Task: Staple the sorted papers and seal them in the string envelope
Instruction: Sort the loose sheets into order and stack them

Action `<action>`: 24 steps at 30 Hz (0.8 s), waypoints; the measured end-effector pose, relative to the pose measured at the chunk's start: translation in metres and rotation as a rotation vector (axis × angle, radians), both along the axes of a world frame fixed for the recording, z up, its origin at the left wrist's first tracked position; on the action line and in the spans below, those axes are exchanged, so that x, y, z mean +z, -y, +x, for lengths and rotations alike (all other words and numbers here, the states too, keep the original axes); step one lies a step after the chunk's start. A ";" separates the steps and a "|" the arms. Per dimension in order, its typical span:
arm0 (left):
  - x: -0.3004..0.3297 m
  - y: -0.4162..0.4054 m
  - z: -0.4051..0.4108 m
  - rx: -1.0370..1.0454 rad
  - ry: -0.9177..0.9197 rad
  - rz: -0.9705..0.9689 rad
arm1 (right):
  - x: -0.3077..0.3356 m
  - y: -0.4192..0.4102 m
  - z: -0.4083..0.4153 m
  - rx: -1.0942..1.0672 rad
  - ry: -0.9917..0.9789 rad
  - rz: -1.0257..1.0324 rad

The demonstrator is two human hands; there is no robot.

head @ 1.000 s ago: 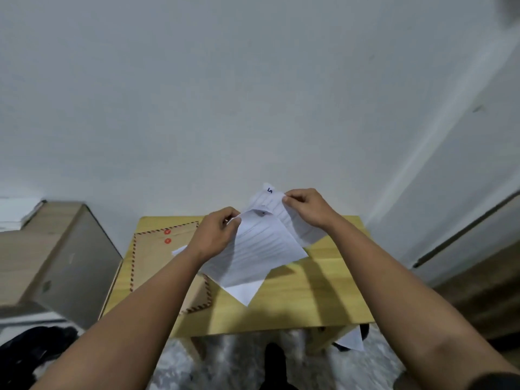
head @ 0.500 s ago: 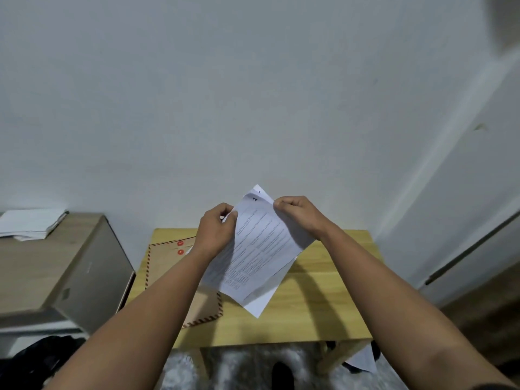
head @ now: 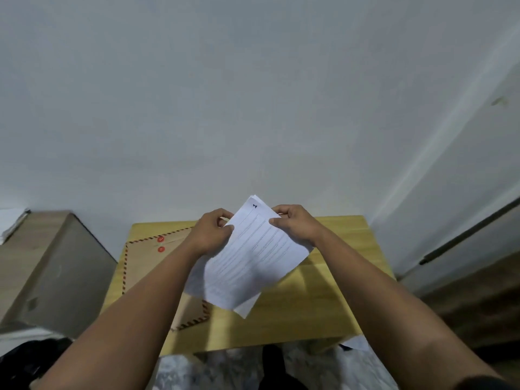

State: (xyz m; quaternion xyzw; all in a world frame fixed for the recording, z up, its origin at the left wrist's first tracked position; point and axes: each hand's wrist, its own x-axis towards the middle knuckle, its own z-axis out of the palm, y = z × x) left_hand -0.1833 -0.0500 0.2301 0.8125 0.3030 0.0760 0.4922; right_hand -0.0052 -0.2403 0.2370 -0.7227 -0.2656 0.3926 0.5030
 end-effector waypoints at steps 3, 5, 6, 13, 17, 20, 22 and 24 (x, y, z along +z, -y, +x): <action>-0.030 -0.005 0.019 -0.038 -0.090 -0.118 | -0.035 -0.004 0.023 0.008 -0.050 -0.110; -0.052 -0.007 0.031 -0.044 -0.162 -0.117 | -0.063 -0.010 0.042 0.016 -0.037 -0.235; -0.062 -0.007 0.036 -0.056 -0.202 -0.095 | -0.077 -0.013 0.051 0.020 -0.017 -0.315; -0.126 -0.017 0.052 -0.116 -0.394 -0.071 | -0.169 -0.034 0.107 0.128 0.278 -0.628; -0.144 -0.021 0.049 -0.076 -0.422 -0.019 | -0.199 -0.058 0.111 0.190 0.436 -0.698; -0.149 -0.023 0.048 -0.035 -0.426 0.012 | -0.215 -0.070 0.105 0.210 0.531 -0.761; -0.150 -0.024 0.046 -0.010 -0.420 0.025 | -0.223 -0.073 0.102 0.228 0.605 -0.808; -0.148 -0.022 0.043 0.009 -0.419 0.014 | -0.229 -0.072 0.099 0.214 0.654 -0.832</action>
